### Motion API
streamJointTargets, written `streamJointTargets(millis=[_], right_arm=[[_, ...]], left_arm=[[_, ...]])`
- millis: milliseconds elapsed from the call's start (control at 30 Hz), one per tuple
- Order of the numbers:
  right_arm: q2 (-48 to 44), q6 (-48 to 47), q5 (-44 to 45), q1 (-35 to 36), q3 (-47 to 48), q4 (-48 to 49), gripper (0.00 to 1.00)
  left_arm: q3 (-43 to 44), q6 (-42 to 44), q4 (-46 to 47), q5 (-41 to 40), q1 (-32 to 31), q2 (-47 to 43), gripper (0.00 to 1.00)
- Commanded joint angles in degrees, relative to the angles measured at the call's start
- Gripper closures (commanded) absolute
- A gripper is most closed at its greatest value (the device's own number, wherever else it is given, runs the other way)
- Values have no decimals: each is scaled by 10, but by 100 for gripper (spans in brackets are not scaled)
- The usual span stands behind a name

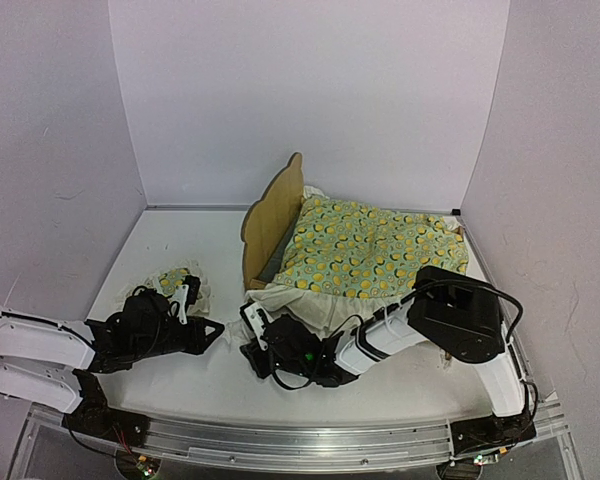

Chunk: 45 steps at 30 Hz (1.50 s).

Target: Set up the pet bed

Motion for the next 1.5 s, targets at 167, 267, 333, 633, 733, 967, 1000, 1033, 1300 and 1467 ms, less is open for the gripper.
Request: streamJointTargets(millis=[167, 267, 333, 633, 733, 967, 1000, 1033, 1300, 1467], right_arm=[[-27, -3, 39, -2, -8, 14, 98], [-83, 10, 20, -7, -25, -46, 100], [-102, 25, -50, -23, -7, -125, 100], [-126, 29, -196, -79, 83, -385, 100], [-121, 15, -171, -89, 112, -430, 100], [-109, 1, -121, -92, 101, -309, 100], [-102, 1, -107, -92, 106, -294, 100], [-99, -2, -94, -92, 112, -292, 100], [-90, -22, -116, -92, 109, -290, 100], [-102, -36, -153, -93, 100, -302, 100]], left_arm=[[-6, -1, 6, -3, 3, -5, 100], [-11, -8, 5, 9, 2, 13, 100], [-9, -14, 5, 31, 3, 35, 100], [34, -3, 5, 105, 3, 119, 100], [44, -6, 6, 113, 3, 132, 100], [51, -10, 7, 103, 3, 145, 100], [52, -11, 7, 103, 3, 147, 100], [53, -11, 7, 105, 3, 147, 100], [60, 36, 6, 91, 5, 79, 54], [78, 65, 7, 77, 19, 69, 40]])
